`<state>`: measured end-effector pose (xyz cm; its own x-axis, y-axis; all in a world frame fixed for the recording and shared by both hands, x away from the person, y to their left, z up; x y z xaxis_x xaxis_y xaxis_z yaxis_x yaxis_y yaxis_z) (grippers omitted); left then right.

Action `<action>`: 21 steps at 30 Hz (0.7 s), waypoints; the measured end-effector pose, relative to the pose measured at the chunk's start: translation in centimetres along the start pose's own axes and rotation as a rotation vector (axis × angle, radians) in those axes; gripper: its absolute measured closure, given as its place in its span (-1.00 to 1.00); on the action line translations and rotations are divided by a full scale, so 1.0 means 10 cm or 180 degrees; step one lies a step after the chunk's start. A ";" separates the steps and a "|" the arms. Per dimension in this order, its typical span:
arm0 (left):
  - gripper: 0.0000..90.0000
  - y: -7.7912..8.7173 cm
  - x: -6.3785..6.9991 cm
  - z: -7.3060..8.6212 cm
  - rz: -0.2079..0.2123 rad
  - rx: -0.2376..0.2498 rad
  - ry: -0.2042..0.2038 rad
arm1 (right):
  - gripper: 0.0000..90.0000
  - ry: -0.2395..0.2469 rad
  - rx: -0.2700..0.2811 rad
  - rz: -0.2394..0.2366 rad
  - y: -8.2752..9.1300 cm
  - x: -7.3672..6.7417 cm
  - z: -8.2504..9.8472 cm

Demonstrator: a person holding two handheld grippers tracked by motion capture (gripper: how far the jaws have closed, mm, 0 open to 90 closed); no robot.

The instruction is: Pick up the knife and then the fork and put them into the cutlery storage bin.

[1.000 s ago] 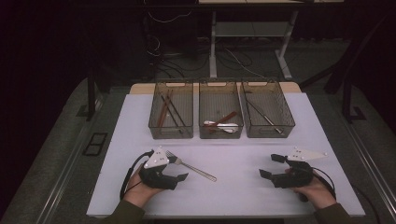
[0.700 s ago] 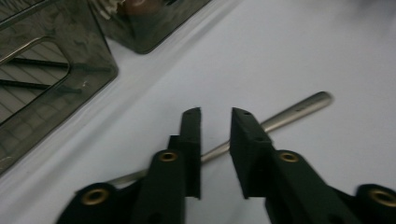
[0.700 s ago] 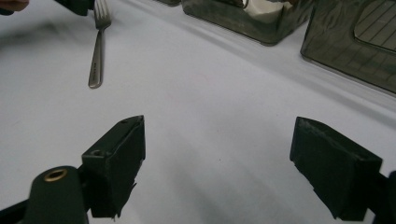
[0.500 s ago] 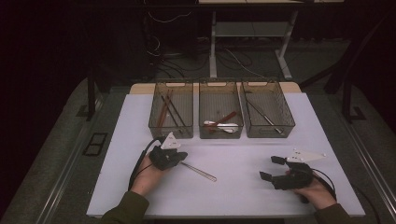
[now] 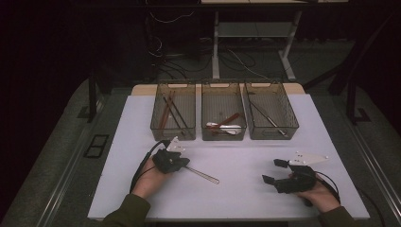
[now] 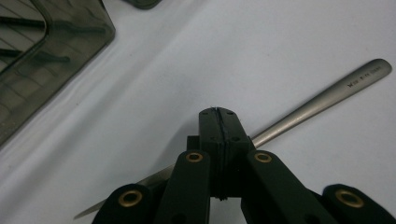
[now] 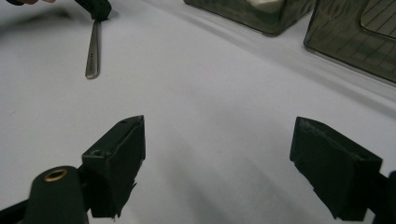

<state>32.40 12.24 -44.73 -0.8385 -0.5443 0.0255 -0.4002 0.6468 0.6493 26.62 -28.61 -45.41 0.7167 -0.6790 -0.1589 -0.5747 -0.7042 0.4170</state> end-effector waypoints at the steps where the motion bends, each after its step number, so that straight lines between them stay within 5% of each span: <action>1: 0.98 0.01 0.00 0.01 0.0024 -0.0021 -0.0007 | -0.61 0.0003 -0.0001 -0.0002 0.00 0.00 0.00; 21: 0.98 0.34 0.39 0.26 0.0398 -0.0140 -0.0090 | -0.61 -0.0002 -0.0010 -0.0027 0.00 -0.01 0.00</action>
<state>26.81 13.77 -44.41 -0.8912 -0.4452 0.0871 -0.2758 0.6841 0.6752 26.56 -28.56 -45.43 0.7213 -0.6732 -0.1630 -0.5674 -0.7092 0.4184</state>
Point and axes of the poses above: each handheld gripper's, and its own axes: y roughly backward along the jaws, z roughly out of its underside, x roughly to its right, the point moved 1 cm from there along -y, roughly forward along the jaws, and after that the axes turned 10 degrees about x, right-handed, at the moved point
